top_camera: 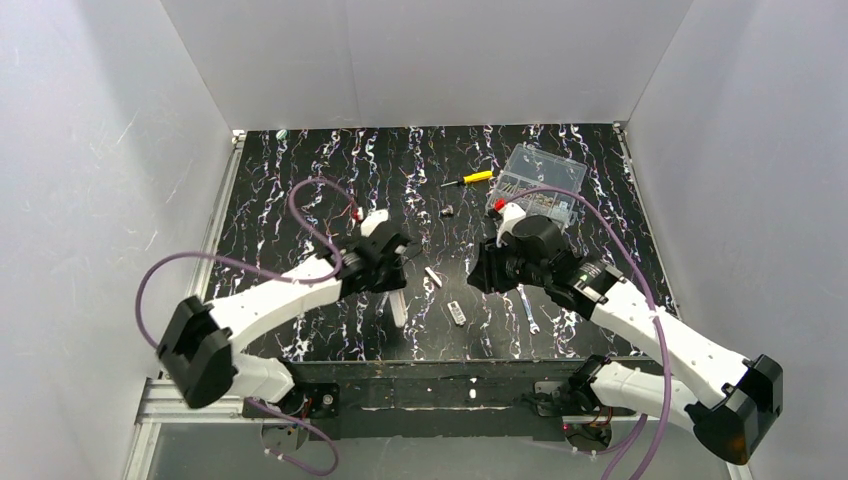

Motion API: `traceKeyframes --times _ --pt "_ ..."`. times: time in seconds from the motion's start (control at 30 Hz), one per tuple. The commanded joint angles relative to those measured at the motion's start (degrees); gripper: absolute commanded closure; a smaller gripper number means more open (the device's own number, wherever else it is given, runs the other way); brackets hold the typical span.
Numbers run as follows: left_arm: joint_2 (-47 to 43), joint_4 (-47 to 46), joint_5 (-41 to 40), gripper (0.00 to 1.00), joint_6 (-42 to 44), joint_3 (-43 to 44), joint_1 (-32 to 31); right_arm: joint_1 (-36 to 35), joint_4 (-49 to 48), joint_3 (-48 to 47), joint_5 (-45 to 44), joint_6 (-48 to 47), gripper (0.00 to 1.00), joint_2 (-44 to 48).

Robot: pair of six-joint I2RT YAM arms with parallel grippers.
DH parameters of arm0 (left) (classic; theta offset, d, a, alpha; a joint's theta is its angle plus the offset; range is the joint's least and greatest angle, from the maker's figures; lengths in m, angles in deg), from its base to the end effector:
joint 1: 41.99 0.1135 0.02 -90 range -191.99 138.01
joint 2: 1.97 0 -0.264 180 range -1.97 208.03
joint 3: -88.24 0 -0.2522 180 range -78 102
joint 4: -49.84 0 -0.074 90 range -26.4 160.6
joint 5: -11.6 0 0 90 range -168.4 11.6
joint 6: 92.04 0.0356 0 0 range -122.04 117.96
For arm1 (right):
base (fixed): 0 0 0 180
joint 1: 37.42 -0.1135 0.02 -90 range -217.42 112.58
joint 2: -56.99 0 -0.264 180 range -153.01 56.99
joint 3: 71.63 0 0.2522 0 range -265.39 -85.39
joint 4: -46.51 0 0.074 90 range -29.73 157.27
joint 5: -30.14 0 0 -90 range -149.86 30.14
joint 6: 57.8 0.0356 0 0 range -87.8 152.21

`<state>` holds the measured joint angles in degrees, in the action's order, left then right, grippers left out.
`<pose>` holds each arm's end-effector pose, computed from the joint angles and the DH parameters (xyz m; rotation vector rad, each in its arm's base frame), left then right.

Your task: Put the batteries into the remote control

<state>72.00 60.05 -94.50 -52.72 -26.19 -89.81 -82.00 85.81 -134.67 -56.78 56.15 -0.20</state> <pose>0.2082 -0.2150 0.2959 -0.2501 1.9708 -0.8933 0.1548 0.1552 0.3007 -0.4349 2.2080 0.7314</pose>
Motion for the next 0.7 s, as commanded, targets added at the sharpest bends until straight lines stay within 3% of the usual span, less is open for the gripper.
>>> traceKeyframes --times 0.0,0.3,0.67 --pt "9.57 16.98 -4.22 1.00 3.09 10.39 0.12 0.44 -0.22 1.21 -1.84 1.43 0.57 2.22" --pt "25.51 30.49 -6.54 1.00 6.66 25.68 0.17 0.81 1.11 2.58 -5.11 2.00 0.57 4.28" --pt "31.38 38.01 -8.03 1.00 8.09 32.86 0.10 1.16 2.82 3.04 -8.63 2.42 0.53 5.89"
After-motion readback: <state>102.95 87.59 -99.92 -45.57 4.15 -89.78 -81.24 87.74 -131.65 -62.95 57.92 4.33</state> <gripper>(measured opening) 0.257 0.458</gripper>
